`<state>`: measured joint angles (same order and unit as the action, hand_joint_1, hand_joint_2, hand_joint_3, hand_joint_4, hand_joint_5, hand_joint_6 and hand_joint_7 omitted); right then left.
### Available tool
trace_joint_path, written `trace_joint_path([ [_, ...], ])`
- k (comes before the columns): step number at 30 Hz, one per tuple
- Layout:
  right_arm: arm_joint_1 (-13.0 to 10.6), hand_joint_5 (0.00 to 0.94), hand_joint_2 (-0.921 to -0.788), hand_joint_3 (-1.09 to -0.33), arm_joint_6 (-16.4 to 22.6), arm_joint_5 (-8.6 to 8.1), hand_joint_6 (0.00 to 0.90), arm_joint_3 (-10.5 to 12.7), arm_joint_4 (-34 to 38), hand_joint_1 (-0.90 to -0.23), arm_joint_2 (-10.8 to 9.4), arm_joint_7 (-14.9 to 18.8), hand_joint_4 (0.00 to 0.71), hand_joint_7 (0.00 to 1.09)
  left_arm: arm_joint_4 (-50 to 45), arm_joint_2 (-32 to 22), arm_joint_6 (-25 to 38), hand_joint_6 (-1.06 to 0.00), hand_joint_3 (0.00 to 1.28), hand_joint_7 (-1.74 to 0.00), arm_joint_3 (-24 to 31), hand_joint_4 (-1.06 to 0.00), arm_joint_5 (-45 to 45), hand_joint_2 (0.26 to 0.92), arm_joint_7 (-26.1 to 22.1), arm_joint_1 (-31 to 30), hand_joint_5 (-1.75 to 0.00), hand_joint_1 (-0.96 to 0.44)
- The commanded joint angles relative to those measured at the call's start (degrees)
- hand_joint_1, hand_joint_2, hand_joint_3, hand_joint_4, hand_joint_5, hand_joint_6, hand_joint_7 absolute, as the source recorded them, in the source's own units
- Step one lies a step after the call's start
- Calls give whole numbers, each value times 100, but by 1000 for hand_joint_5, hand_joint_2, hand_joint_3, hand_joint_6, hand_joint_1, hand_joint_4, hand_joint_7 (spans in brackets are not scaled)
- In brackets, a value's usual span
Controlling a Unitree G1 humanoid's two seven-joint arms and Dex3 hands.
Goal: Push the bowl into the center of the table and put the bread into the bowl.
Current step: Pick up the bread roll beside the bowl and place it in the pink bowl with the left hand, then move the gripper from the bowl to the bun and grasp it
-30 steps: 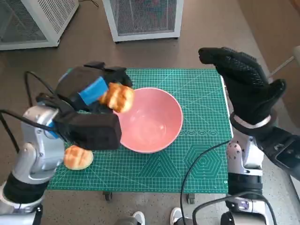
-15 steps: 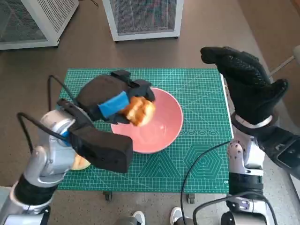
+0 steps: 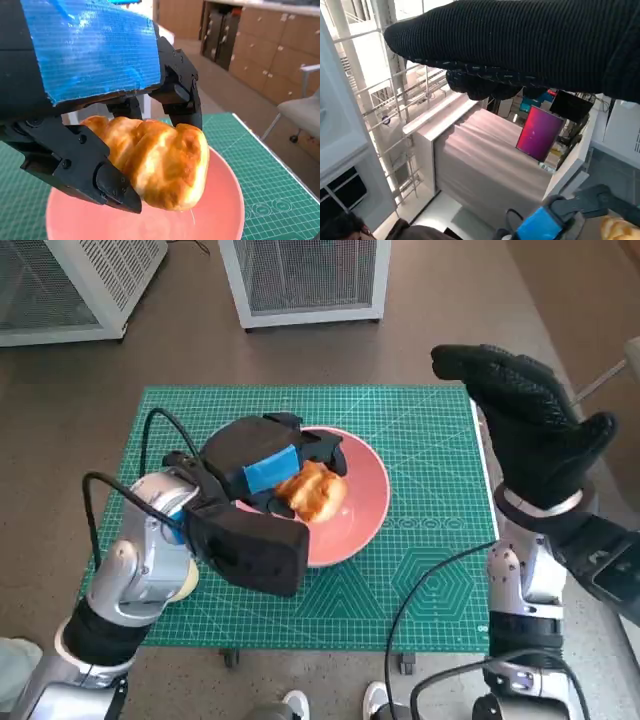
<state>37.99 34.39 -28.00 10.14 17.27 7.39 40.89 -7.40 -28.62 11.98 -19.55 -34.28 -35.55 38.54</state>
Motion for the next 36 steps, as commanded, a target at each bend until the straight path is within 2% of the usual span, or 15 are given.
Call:
trace_joint_path([
  [1, -130, 0, -921, -729, -48, 19, 279, 12, -33, -628, 54, -21, 258, 46, 292, 74, 2, -660, 37, -1094, -65, -747, -53, 915, 10, 175, -1147, 2],
  [7, -143, 0, -921, -729, -38, 50, 280, 6, -34, -629, 54, -49, 256, 45, 490, 97, -22, -611, 68, -1117, -92, -709, -48, 920, 6, 177, -1210, 2],
  [8, -144, 0, -921, -729, -35, 56, 280, 5, -33, -629, 54, -54, 256, 45, 487, 97, -5, -540, 127, -950, -93, -632, -52, 920, -14, 169, -1284, 127],
  [9, -142, 0, -921, -729, -28, 60, 280, 7, -23, -629, 55, -54, 256, 45, 444, 86, 40, -526, 151, -866, -91, -602, -64, 920, -57, 144, -1312, 172],
  [10, -140, 0, -921, -729, -23, 61, 280, 9, -16, -629, 55, -53, 255, 44, 412, 79, 70, -483, 166, -704, -88, -492, -74, 890, -87, 127, -1161, 179],
  [11, -135, 0, -921, -730, -16, 64, 280, 11, -5, -629, 55, -53, 255, 44, 337, 60, 135, -455, 147, -528, -79, -422, -91, 855, -142, 96, -799, 133],
  [12, -131, 0, -921, -730, -12, 67, 280, 12, 3, -629, 54, -54, 254, 44, 284, 48, 180, -412, 119, -374, -73, -332, -104, 823, -180, 76, -515, 85],
  [15, -119, 0, -921, -729, -3, 77, 280, 13, 22, -629, 54, -60, 253, 43, 98, -4, 332, -357, 62, -142, -56, -197, -165, 782, -325, 46, -169, -11],
  [17, -117, 0, -921, -729, -7, 75, 280, 9, 21, -630, 50, -62, 253, 42, -33, -46, 408, -340, 43, -83, -41, -156, -192, 767, -410, 38, -87, -62],
  [23, -114, 0, -921, -728, -12, 76, 280, -9, 21, -629, 34, -74, 253, 41, -505, -245, 473, -303, 21, -13, 145, -109, -138, 757, -564, -62, -9, -208],
  [28, -121, 0, -921, -727, -6, 71, 281, -22, 23, -631, 29, -75, 252, 40, -964, -325, 482, -288, 14, -2, 571, -103, 155, 755, -531, -272, -3, -234],
  [36, -156, 0, -921, -728, -19, 75, 285, -53, -26, -632, 8, -99, 251, 40, -1959, -533, 925, -273, 8, 0, 1273, -85, 430, 754, -693, -567, 0, -239],
])
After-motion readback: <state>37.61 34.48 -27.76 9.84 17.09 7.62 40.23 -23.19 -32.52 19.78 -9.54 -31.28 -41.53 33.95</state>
